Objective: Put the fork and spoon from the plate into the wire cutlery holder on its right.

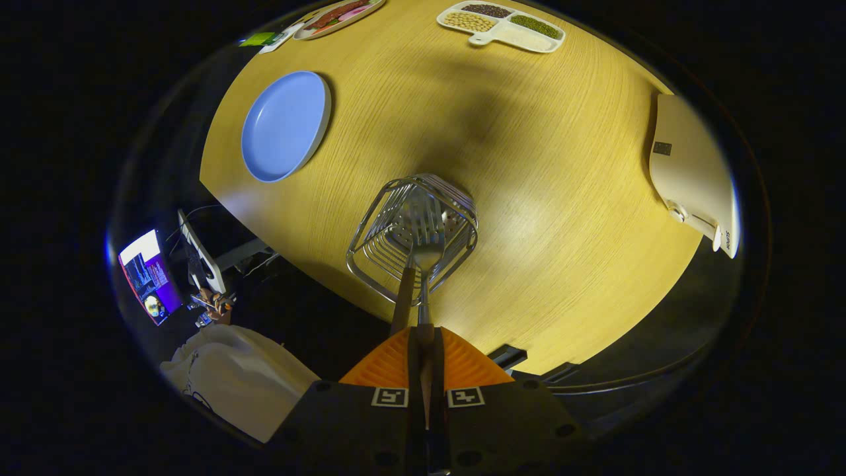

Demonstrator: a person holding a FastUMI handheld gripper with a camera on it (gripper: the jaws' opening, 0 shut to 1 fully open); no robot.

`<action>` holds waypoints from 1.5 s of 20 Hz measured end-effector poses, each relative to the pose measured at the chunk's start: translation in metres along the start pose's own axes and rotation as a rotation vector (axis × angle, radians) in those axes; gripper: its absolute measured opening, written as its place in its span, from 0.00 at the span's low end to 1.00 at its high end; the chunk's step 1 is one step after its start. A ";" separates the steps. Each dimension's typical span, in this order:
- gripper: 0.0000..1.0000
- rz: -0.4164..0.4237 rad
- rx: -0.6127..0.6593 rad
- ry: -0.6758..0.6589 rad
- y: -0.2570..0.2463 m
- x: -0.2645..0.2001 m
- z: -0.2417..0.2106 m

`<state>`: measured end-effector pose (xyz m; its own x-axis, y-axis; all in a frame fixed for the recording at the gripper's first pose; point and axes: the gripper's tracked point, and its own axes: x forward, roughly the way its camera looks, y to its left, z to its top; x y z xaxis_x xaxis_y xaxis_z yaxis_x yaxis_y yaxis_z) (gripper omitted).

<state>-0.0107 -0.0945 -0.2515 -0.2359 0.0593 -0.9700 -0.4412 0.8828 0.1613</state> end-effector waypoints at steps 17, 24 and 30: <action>0.12 0.034 0.050 -0.021 0.007 0.004 0.005; 0.94 0.091 0.055 -0.140 0.028 -0.015 0.010; 0.99 0.087 0.049 -0.370 0.043 -0.059 0.006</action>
<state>-0.0106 -0.0575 -0.1885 0.0620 0.2912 -0.9547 -0.3897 0.8876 0.2454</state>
